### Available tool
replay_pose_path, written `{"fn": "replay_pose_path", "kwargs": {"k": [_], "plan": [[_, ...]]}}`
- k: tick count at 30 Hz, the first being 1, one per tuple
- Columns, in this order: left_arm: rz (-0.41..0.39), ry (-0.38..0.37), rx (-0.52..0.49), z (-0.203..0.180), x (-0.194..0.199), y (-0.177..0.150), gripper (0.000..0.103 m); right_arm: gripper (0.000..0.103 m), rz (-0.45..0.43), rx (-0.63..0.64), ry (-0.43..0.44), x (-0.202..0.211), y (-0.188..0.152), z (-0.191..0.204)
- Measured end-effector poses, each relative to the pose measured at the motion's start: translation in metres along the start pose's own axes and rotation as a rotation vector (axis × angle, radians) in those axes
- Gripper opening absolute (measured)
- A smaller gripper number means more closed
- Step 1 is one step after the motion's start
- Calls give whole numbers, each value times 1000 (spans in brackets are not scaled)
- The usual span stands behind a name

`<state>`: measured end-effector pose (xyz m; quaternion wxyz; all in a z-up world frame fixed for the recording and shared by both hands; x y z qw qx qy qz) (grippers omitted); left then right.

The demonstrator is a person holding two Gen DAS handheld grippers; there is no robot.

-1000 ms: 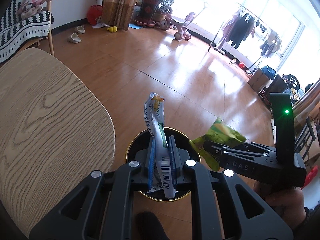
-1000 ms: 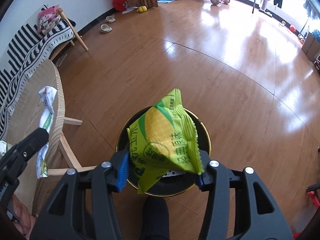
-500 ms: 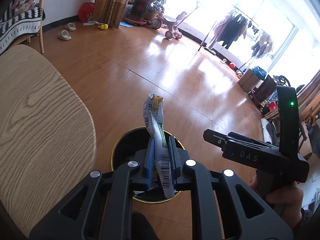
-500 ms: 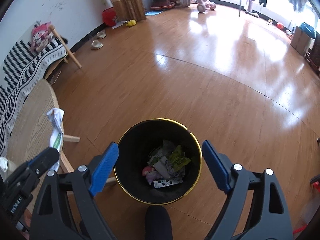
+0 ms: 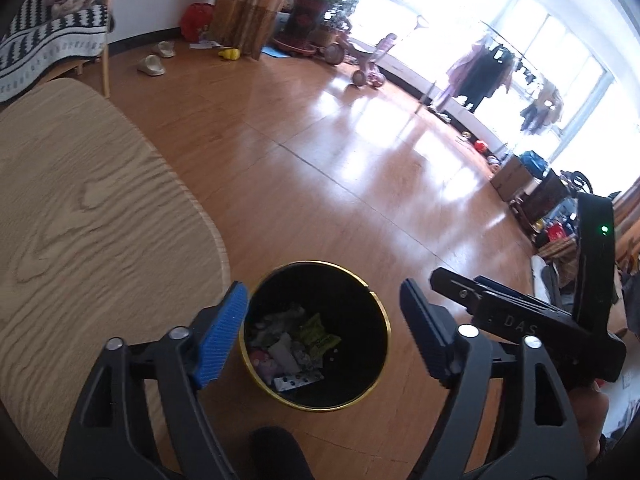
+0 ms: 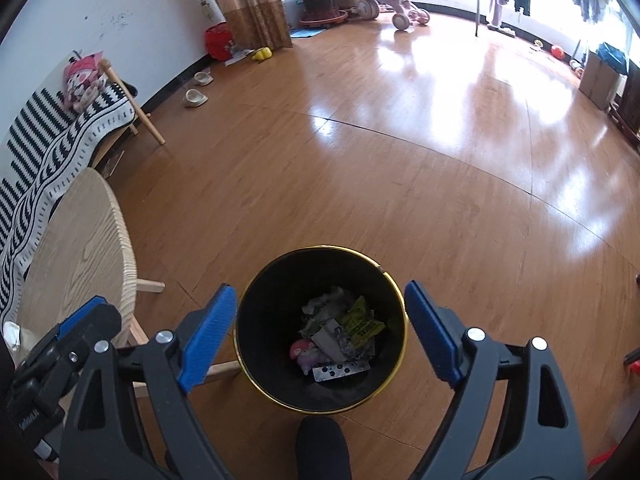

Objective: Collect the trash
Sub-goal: 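Move both tools back over the remaining trash on the table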

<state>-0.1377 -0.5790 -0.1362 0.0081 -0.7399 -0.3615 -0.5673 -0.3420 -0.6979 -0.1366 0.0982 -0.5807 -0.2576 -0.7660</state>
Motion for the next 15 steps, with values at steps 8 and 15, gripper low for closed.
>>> {"fn": "replay_pose_path", "kwargs": {"k": [8,15], "plan": [[-30,185,181,87,57,-9,93,87,-22,104,25,9,3,67],[-86,355,355,193,137,-37,93,87,-24,260,92,13,-9,182]]}}
Point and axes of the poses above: each gripper's, at about its wrist camera, not at the fingertips, and x roughly against the way its jaws point, z to its left, y to its top, the point moved 7 cm from there along -x, roughly the way its jaws point, and after that the axes turned 13 degrees about z, right-handed, at the moved point
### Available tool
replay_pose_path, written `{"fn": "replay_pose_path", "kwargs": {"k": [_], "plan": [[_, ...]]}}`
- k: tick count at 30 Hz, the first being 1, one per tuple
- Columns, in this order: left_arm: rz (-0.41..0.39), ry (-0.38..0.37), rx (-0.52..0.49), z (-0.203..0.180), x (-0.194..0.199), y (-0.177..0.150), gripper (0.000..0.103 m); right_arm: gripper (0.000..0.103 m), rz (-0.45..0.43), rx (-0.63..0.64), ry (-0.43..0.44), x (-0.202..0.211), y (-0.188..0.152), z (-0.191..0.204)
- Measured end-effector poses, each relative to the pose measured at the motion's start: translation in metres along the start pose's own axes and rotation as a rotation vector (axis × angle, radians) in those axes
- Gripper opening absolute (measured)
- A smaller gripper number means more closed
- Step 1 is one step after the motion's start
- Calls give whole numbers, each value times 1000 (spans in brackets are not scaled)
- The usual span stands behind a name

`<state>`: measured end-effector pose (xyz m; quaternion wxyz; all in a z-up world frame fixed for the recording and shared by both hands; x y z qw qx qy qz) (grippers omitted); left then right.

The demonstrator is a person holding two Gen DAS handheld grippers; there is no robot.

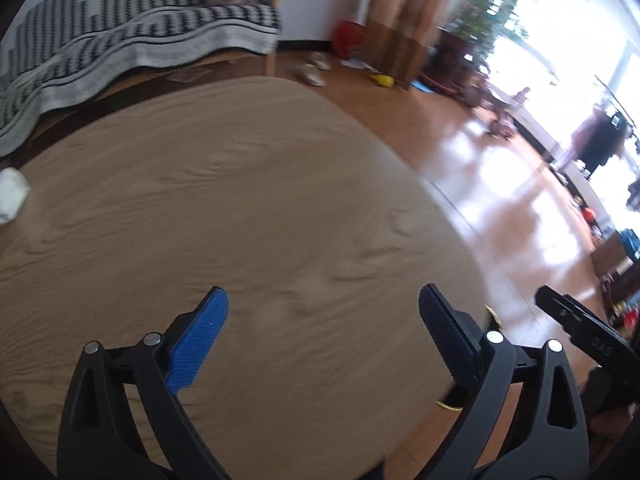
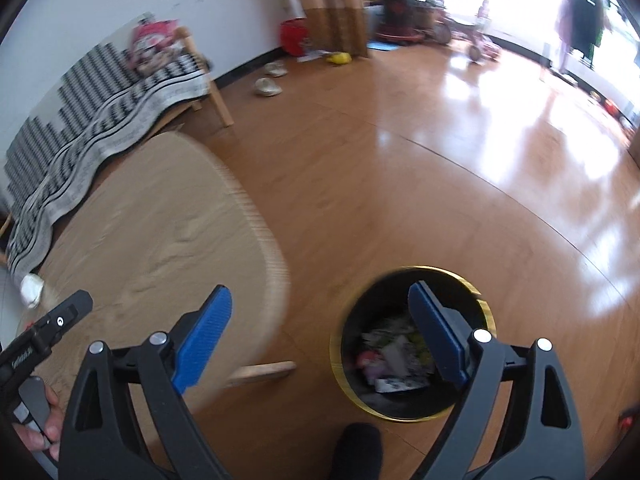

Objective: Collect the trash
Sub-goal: 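Move both tools back over the remaining trash on the table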

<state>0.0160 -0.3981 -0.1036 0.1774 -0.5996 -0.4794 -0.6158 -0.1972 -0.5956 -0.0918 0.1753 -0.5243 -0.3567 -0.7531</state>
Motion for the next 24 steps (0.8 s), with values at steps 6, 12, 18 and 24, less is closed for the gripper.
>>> {"fn": "replay_pose_path", "kwargs": {"k": [6,12,18,24], "plan": [[-56,124,185,135,37,9,95,89,23,145,57,-12,1,110],[-82,254,385,270,62,-5,95,90,45,286,87,-28,-10,216],[-36,330,569,377,57,-26,95,90,70,385,94,-46,-20,283],[-11,314,636,428,35,-27,95,90,90,419,97,-61,-26,313]]}}
Point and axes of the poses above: each gripper's, at about its wrist camera, not at the fingertips, and x roughly against the way its jaws point, z to its left, y to its top, the point moved 7 cm from there along -x, roughly the way its jaws point, and after that the axes turned 13 degrees about z, right-handed, at the moved point
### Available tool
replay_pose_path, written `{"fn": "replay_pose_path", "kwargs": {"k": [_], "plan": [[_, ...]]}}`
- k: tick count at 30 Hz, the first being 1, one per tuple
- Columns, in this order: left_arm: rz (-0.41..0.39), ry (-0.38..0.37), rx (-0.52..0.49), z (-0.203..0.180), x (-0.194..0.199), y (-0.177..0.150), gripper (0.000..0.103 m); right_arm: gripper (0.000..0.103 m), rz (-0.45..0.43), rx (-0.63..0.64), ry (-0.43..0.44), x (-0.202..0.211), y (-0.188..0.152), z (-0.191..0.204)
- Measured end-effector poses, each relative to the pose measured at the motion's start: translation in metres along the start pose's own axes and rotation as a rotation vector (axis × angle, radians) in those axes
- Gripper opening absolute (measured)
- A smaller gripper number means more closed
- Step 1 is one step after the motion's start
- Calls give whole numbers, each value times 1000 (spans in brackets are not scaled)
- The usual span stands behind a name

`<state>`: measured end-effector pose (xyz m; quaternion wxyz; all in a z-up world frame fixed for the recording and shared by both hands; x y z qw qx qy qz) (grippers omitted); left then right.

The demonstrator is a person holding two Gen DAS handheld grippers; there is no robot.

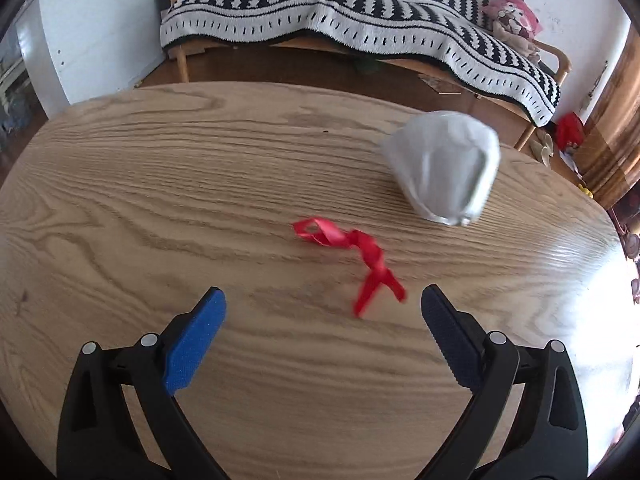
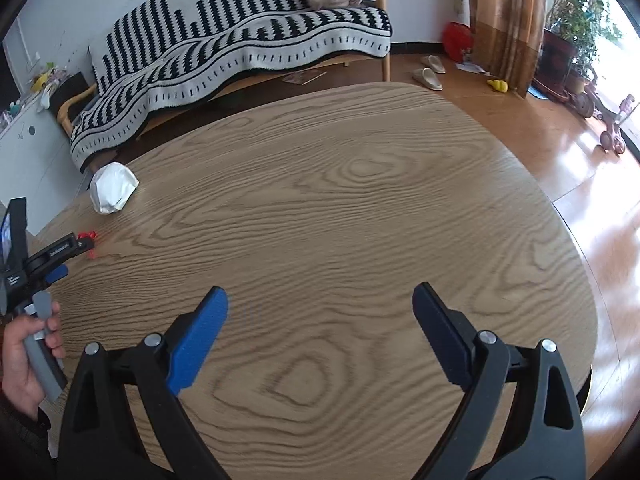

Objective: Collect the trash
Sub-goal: 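Move both tools back over the remaining trash on the table, then grasp the red ribbon with left tool while right tool grasps the white paper ball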

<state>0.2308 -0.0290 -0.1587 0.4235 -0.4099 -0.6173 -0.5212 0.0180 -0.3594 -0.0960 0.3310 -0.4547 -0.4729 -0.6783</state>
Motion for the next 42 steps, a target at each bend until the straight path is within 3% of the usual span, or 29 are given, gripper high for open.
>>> {"fn": "replay_pose_path", "kwargs": {"k": [6,8,10,11,12,13,14,20,24,27,31,35,42], "plan": [[-49,39,-73,-4,-11,19,95,90,22,14,4,-15,4,16],[-69,61,-105,-8,-12,21,84,90,27,24,5,-19,6,22],[-94,71,-127,-10,-8,23,46,90,31,32,10,-24,8,29],[-97,53,-123,-8,-5,22,36,90,35,39,13,-28,9,35],[-91,27,-115,-5,-4,23,14,90,38,45,17,-30,10,38],[-82,5,-105,-2,-4,24,12,90,44,57,23,-34,11,45],[-72,-23,-89,3,-3,24,11,90,51,73,27,-39,12,53],[-73,-10,-42,42,12,20,11,91,89,182,43,-70,11,113],[-46,-49,10,67,25,12,11,93,107,248,41,-93,14,158],[-30,-62,10,76,27,7,11,97,74,318,0,-108,25,199],[-21,-72,36,85,26,6,11,97,35,359,5,-126,51,246],[6,-85,58,86,17,6,11,97,53,373,7,-147,87,288],[20,-91,60,83,11,11,11,97,92,357,35,-169,131,315]]}}
Point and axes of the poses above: each gripper's, at about its wrist camera, not at the fingertips, and x roughly against the way its jaws point, z to its left, y to its top, the point moved 7 cm from there along -x, roughly the way its jaws point, and after that the axes turned 13 degrees about z, right-handed, at the moved point
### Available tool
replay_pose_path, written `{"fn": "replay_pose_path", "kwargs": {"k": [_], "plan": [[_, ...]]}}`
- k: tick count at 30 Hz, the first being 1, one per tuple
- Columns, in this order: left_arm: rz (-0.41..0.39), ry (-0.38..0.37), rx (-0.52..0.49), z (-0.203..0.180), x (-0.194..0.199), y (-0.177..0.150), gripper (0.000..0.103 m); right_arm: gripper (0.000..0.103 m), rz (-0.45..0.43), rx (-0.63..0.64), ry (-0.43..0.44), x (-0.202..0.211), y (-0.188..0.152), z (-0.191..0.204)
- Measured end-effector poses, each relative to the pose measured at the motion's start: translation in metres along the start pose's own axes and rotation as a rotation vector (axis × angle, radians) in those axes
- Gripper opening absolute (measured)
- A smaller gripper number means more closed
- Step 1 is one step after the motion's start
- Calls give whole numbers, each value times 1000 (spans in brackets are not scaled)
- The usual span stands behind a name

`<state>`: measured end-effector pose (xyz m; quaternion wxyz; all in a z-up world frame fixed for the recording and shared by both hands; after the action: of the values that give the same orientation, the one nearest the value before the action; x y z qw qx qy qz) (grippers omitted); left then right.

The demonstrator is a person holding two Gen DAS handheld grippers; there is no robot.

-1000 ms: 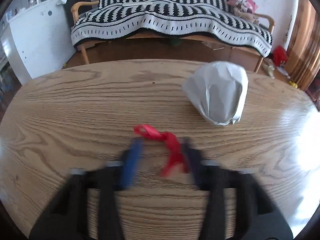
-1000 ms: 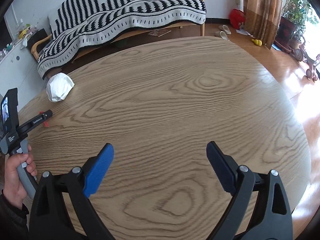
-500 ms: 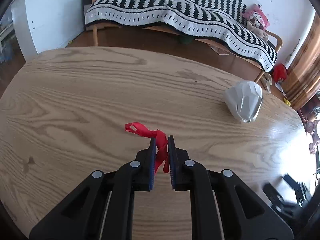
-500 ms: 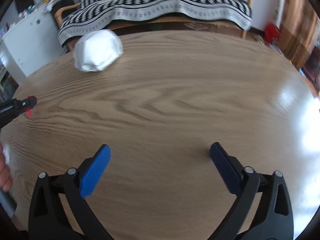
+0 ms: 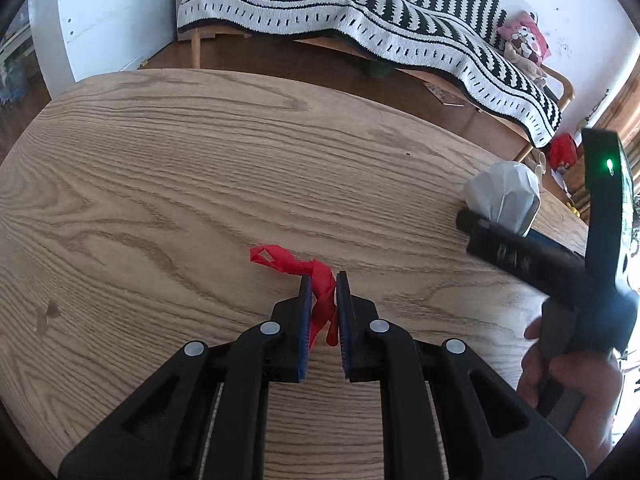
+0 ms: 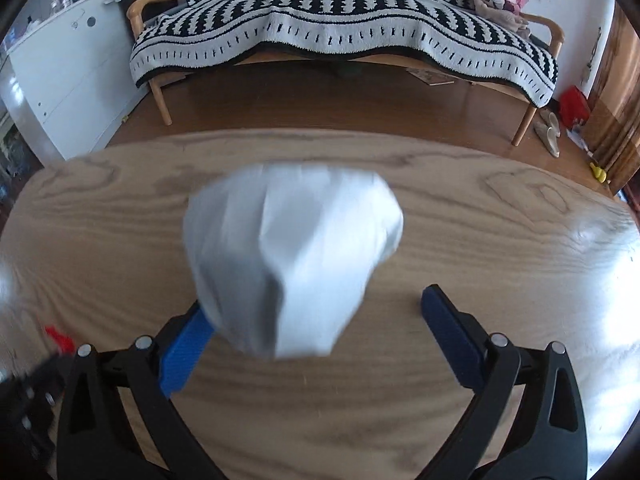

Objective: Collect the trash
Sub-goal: 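Grasp the red ribbon with left tool while right tool grasps the white paper ball, then carry both items over the black bin and open both tools to drop them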

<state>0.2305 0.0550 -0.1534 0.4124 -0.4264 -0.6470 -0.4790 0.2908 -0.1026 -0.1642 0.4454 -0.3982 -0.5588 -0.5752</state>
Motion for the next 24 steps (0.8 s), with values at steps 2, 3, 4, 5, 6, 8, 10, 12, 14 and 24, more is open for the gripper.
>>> {"fn": "replay_pose_path", "kwargs": {"k": [2,3,4,5,6,8,10,12,14,24], "plan": [[2,-3,2,-1,0,1,11,97,3,-6,18,0,5,0],[3,-5,2,-2,0,1,11,97,0,-7,20,0,8,0],[2,-5,2,-3,0,1,11,90,0,-3,24,2,7,0],[2,-7,1,-4,0,0,11,81,2,7,37,3,8,2],[3,-9,0,-7,1,-1,11,78,-3,16,43,7,8,3],[1,-13,-7,-12,3,-3,11,76,-16,49,46,15,2,7],[-1,-19,-13,-18,6,-5,11,76,-50,101,20,30,-9,12],[-5,-30,-20,-28,10,-8,11,76,-72,104,19,47,-23,7],[-11,-38,-40,-41,16,-13,11,76,-83,87,24,66,-42,-6],[-28,-96,-243,-147,42,-70,11,76,-146,-61,-26,169,-188,-138]]}}
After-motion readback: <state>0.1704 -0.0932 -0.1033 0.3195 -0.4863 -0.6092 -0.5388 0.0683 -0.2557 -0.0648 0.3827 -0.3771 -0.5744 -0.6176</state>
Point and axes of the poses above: each gripper's, at about its wrist camera, not at the fingertips, and x roughly against the way its jaws point, z to its left, y to its top, the point moved 7 cm from there along -x, roughly the way its jaws point, and after that the axes turned 13 degrees about z, right-handed, at the moved point
